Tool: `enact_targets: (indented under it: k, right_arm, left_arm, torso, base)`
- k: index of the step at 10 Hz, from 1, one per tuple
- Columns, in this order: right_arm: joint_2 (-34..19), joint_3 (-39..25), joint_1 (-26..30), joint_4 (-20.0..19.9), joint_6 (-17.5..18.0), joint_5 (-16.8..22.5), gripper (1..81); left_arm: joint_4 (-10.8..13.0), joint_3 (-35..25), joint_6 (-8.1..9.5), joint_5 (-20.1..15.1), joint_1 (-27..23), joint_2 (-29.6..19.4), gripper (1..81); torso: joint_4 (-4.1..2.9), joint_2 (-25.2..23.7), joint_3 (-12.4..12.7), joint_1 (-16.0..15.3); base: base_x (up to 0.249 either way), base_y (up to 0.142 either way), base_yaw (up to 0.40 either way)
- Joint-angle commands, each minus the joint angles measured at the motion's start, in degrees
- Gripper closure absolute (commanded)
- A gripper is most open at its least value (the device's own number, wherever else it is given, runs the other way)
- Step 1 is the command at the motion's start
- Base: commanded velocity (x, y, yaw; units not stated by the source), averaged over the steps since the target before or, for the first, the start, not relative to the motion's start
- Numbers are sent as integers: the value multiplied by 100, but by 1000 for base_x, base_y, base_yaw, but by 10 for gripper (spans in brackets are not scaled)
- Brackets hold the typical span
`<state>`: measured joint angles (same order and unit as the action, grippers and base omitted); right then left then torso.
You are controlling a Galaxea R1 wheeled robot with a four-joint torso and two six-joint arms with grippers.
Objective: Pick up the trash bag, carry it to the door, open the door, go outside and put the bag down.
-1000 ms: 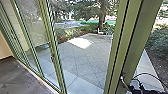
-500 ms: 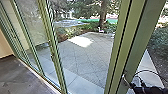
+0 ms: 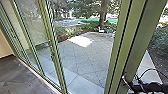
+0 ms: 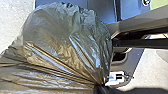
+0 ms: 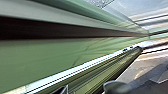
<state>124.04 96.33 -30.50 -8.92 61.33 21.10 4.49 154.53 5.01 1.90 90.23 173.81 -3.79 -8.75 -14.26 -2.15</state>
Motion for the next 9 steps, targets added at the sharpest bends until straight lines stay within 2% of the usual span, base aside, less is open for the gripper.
enact_targets:
  k: [1, 4, 5, 7, 9]
  right_arm:
    - [-272, 499, 1480, 101, 275, -318, 10]
    - [-271, 745, 1515, 346, 266, -249, 10]
    - [-342, 790, 1576, 435, 265, 16, 10]
    - [-509, 772, 1770, 593, 265, 61, 10]
    - [-614, 746, 1980, 751, 221, 393, 10]
  left_arm:
    - [-27, -37, 26, -366, -98, 5, 811]
    - [-27, -37, 26, -366, -89, 5, 811]
    - [-36, -37, 26, -366, -97, -21, 811]
    - [-27, -37, 26, -366, -89, 5, 811]
    - [-35, -37, 26, -366, -89, 13, 811]
  torso:
    - [0, 0, 0, 0]
    - [0, 0, -2, 2]
    - [0, 0, -2, 2]
    - [-2, 0, -4, 0]
    - [-2, 2, -4, 0]
  base:
    - [0, 0, 0]
    - [0, 0, 0]
    - [0, 0, 0]
    - [0, 0, 0]
    - [0, 0, 0]
